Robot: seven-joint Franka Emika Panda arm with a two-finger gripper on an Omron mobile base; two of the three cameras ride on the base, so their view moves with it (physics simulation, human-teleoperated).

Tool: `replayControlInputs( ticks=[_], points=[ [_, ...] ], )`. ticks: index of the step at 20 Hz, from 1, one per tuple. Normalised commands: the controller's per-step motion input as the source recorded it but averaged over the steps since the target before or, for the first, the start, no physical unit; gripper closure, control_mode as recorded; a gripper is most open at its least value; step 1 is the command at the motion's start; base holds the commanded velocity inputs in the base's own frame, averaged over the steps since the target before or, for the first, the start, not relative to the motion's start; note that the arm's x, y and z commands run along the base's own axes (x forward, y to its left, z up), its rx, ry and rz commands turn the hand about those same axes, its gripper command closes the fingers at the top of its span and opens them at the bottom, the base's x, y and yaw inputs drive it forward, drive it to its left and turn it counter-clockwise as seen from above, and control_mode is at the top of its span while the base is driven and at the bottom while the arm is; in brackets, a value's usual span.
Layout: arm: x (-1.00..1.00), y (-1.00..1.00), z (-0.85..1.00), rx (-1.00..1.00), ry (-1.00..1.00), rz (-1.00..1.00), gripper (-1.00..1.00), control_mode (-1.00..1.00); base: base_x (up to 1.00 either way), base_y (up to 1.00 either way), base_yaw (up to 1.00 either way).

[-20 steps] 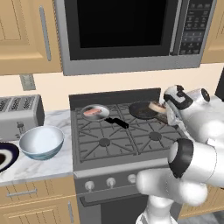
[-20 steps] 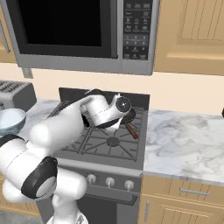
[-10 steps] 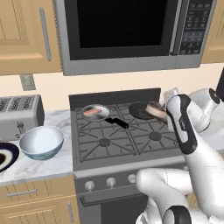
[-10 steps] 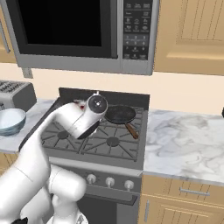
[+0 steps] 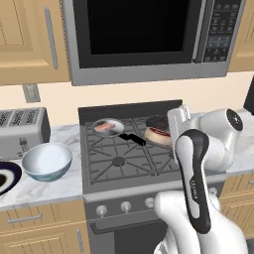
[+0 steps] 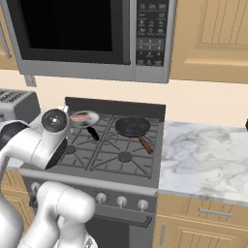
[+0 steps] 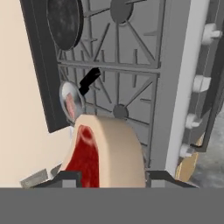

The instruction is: Place one of the steaks on the plate and the other in the bowl. Then place the bowl in the fridge.

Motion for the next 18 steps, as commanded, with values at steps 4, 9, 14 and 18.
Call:
replayControlInputs(
  ticks=[4,9,14,18],
  points=[
    [-0.35,1.0,0.22,-0.06,0.0,0.16,1.0,-1.0,0.0,0.0,0.0],
    [-0.15,1.0,0.21,-0.06,0.0,0.16,1.0,-1.0,0.0,0.0,0.0],
    [-0.08,1.0,-0.09,-0.11,-0.04,0.1,1.0,-1.0,0.0,0.0,0.0],
    [0.05,0.84,-0.17,-0.02,0.0,0.11,1.0,-1.0,0.0,0.0,0.0]
  ],
)
